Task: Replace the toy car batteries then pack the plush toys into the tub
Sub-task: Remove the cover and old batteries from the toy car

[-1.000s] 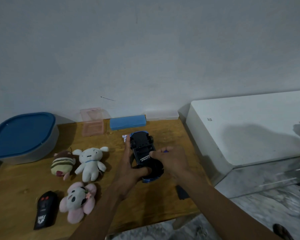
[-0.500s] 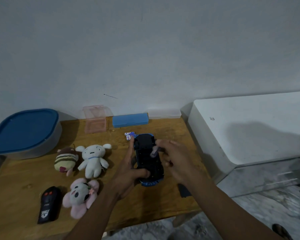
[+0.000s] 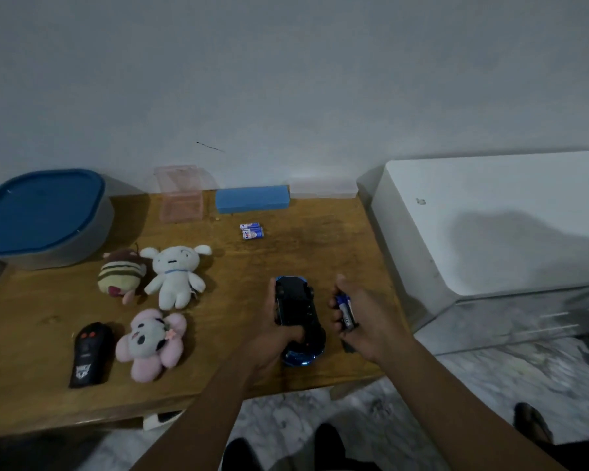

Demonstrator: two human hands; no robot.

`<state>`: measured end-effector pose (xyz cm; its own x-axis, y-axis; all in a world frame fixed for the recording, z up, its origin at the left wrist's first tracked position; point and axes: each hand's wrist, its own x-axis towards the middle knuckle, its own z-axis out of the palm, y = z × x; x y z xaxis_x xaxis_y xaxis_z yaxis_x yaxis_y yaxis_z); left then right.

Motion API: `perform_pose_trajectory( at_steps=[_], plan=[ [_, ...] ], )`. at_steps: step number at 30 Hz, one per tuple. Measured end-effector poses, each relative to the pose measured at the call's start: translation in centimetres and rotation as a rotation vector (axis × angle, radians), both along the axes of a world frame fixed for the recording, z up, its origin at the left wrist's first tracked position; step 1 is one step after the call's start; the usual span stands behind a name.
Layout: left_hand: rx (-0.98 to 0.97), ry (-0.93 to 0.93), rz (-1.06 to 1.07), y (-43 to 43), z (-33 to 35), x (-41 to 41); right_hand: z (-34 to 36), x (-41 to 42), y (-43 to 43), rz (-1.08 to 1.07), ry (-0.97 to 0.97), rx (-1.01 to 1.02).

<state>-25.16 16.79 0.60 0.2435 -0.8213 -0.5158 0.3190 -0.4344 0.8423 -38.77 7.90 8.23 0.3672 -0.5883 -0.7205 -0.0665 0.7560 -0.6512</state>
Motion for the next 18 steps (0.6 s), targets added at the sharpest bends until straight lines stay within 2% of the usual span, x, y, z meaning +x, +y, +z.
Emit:
perform_pose_trajectory(
  at_steps=[3,7,12,16,18],
  plan=[
    [0.026,-0.038,0.004,-0.7,-0.1,-0.7,-1.4,-1.5,-0.2,0.042,0.06,0.006],
    [0.071,-0.057,0.026,-1.3,-0.1,-0.9,-2.1,-2.9,-0.7,0.076,0.048,-0.007],
    [0.15,-0.247,-0.012,-1.5,0.8,-1.2,-3.0,-4.0,-1.8,0.131,0.06,-0.031],
    [0.24,-0.472,-0.084,-1.2,1.1,-1.1,-3.5,-4.8,-3.1,0.168,0.088,-0.038],
    [0.3,-0.499,-0.045,-1.0,1.2,-1.4,-3.7,-5.1,-3.7,0.192,0.12,-0.069]
  ],
)
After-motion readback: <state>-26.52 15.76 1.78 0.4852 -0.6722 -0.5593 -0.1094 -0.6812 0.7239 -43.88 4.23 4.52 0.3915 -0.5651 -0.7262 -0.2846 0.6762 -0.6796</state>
